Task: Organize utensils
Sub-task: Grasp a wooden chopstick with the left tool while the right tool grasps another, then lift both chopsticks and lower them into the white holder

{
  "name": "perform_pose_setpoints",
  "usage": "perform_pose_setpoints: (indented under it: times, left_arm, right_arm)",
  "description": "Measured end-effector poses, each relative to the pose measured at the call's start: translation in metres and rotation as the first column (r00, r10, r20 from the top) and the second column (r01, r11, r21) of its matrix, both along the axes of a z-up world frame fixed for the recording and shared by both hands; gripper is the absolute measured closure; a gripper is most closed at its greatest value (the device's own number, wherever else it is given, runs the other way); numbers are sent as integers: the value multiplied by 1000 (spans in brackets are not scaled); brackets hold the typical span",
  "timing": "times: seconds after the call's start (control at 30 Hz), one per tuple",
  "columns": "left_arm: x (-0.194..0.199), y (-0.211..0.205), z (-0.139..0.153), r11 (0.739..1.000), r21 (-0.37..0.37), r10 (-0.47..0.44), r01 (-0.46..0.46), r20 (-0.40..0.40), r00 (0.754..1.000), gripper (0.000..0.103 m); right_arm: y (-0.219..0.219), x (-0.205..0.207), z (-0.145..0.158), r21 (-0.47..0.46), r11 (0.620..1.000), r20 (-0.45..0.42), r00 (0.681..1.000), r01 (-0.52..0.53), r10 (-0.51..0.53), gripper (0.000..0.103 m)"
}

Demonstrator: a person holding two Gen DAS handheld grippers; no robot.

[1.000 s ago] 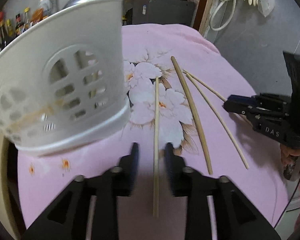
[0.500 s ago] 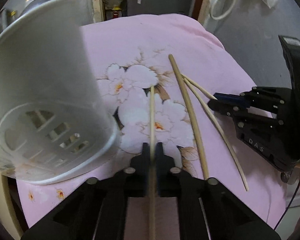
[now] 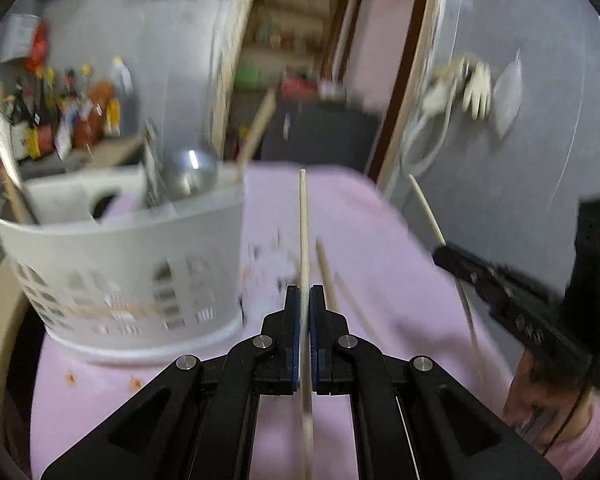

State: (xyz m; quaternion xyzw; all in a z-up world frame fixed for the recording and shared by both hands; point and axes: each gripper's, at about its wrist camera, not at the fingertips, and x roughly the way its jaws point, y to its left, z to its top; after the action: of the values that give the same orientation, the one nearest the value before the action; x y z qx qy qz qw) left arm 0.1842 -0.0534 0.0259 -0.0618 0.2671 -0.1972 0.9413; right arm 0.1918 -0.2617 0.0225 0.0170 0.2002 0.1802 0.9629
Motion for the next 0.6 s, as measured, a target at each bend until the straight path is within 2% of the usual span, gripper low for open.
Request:
perform_pose_setpoints:
  times: [0.07, 0.17, 0.3, 0.47, 0.6]
  left_arm:
    - [-9, 4, 12, 999, -35, 33, -29, 102, 994, 101]
    - [-26, 16, 32, 996, -64, 81, -67, 240, 967, 101]
    - [-31, 32, 52, 986, -127, 142, -104, 345, 928, 101]
    - [-27, 63, 75, 972, -182, 211, -146, 415, 885, 101]
    - [-21, 89, 91, 955, -237, 270, -179, 440, 856, 101]
  right_arm:
    - [7, -14, 13, 15, 1000, 110, 994, 0, -1, 100]
    - [21, -29, 32, 36, 999, 262, 965, -15, 5, 100]
    - [40, -34, 57, 90, 994, 408, 913, -59, 17, 100]
    - [61, -22, 76, 196, 971, 483, 875, -137, 26, 100]
    - [75, -6, 85, 280, 940, 509, 860, -196, 28, 100]
